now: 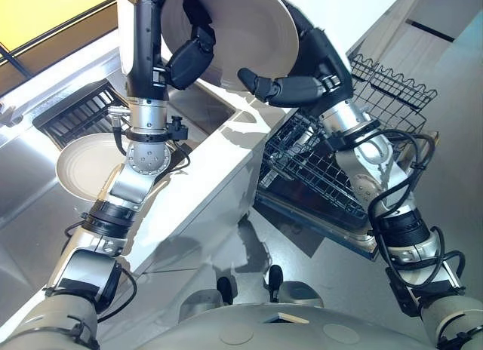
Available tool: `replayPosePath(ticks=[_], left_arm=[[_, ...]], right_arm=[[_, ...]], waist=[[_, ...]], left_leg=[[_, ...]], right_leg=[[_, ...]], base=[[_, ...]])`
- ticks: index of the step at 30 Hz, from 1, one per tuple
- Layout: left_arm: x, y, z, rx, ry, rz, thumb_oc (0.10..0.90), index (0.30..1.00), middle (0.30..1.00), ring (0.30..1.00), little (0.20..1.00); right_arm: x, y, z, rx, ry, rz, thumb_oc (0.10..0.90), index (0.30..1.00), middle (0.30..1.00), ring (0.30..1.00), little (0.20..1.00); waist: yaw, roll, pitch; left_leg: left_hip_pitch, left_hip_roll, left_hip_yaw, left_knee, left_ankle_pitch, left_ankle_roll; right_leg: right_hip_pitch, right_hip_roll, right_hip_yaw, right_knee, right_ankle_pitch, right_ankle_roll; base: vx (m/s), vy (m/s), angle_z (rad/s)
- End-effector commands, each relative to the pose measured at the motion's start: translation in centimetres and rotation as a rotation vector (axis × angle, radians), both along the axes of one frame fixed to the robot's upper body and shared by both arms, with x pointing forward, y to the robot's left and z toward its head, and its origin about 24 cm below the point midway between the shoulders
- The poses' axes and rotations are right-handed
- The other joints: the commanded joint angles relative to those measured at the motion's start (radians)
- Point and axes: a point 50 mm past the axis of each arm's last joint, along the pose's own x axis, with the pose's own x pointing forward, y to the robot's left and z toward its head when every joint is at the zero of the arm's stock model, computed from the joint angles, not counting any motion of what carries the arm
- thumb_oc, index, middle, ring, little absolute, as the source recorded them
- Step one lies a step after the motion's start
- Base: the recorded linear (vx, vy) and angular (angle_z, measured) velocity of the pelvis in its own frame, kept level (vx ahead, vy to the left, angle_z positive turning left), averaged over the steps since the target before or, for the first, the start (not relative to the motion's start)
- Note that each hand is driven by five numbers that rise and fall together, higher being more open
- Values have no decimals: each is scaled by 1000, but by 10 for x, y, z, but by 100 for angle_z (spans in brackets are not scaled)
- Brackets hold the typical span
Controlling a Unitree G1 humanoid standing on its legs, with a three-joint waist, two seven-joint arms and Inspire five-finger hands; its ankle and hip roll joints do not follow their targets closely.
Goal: Pick up plates and place into dishwasher.
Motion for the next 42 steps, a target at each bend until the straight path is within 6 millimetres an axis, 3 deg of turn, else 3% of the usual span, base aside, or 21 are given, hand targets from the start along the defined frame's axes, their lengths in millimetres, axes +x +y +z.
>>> replayPosePath(ticks=[1, 6, 15, 18, 22, 24, 25, 28, 34, 37, 42], left_arm=[[-5, -16, 29, -56, -139, -147, 100, 300, 300, 300, 200], [-8, -28, 22, -81, -59, -253, 100, 300, 300, 300, 200], [-5, -36, -19, -107, 198, -308, 100, 300, 300, 300, 200], [-4, -30, -43, -145, 337, -288, 100, 300, 300, 300, 200], [-3, -12, -94, -205, 609, -246, 100, 300, 300, 300, 200], [-4, -5, -109, -228, 678, -240, 495, 639, 639, 639, 595], [-5, -2, -116, -243, 719, -248, 800, 900, 900, 900, 900], [-6, 13, -122, -254, 730, -203, 800, 900, 900, 900, 900], [-8, 52, -107, -272, 670, -90, 800, 900, 900, 900, 900], [-9, 83, -91, -253, 613, 29, 800, 900, 900, 900, 900], [-10, 119, -68, -249, 539, 170, 800, 900, 900, 900, 900]], right_arm=[[2, 6, 30, 158, -119, 0, 100, 300, 300, 300, 200], [1, 8, 30, 221, -121, -21, 100, 300, 300, 300, 200], [-3, -2, 31, 299, -150, -91, 100, 300, 300, 300, 200], [-4, -10, 26, 313, -145, -112, 100, 300, 300, 300, 200], [-5, -22, 24, 333, -143, -153, 100, 300, 300, 300, 200], [-4, -27, 25, 336, -143, -175, 100, 300, 300, 300, 200], [-3, -31, 25, 339, -143, -190, 100, 300, 300, 300, 200], [-1, -42, 23, 339, -144, -244, 100, 300, 300, 300, 200], [-1, -70, 17, 348, -152, -382, 100, 300, 300, 300, 200], [-2, -99, 15, 358, -164, -516, 100, 300, 300, 300, 200], [-5, -138, 21, 341, -217, -748, 100, 300, 300, 300, 200]], waist=[[21, -4, -142], [29, -3, -135], [46, -2, -121], [58, -1, -115], [79, 1, -107], [84, 3, -105], [87, 4, -104], [93, 7, -102], [101, 12, -100], [106, 18, -102], [109, 27, -99]], left_leg=[[-68, -14, -34, 3, -38, -15], [-66, -17, -44, 6, -39, -13], [-65, -17, -48, 5, -38, -10], [-66, -16, -50, 9, -36, -10], [-74, -13, -58, 17, -33, -12], [-77, -12, -61, 23, -32, -13], [-78, -12, -65, 26, -32, -14], [-81, -12, -71, 31, -30, -17], [-81, -11, -80, 34, -25, -22], [-80, -10, -84, 35, -24, -29], [-82, -10, -92, 47, -27, -35]], right_leg=[[-22, 57, -42, 151, -202, -5], [-18, 56, -47, 150, -202, -5], [-11, 55, -63, 138, -196, -2], [-8, 53, -77, 139, -197, -3], [-10, 47, -104, 152, -204, -8], [-11, 44, -112, 160, -208, -10], [-12, 44, -115, 163, -210, -11], [-12, 39, -123, 172, -215, -14], [-7, 34, -133, 175, -217, -16], [-3, 31, -140, 173, -220, -16], [1, 29, -140, 175, -226, -19]], base=[[46, -1, 3], [42, -2, 2], [44, -20, 2], [44, -41, 2], [47, -52, 4], [44, -34, 4], [50, -33, 5], [53, -20, 14], [50, -11, 6], [66, -11, 8], [59, -13, 2]])
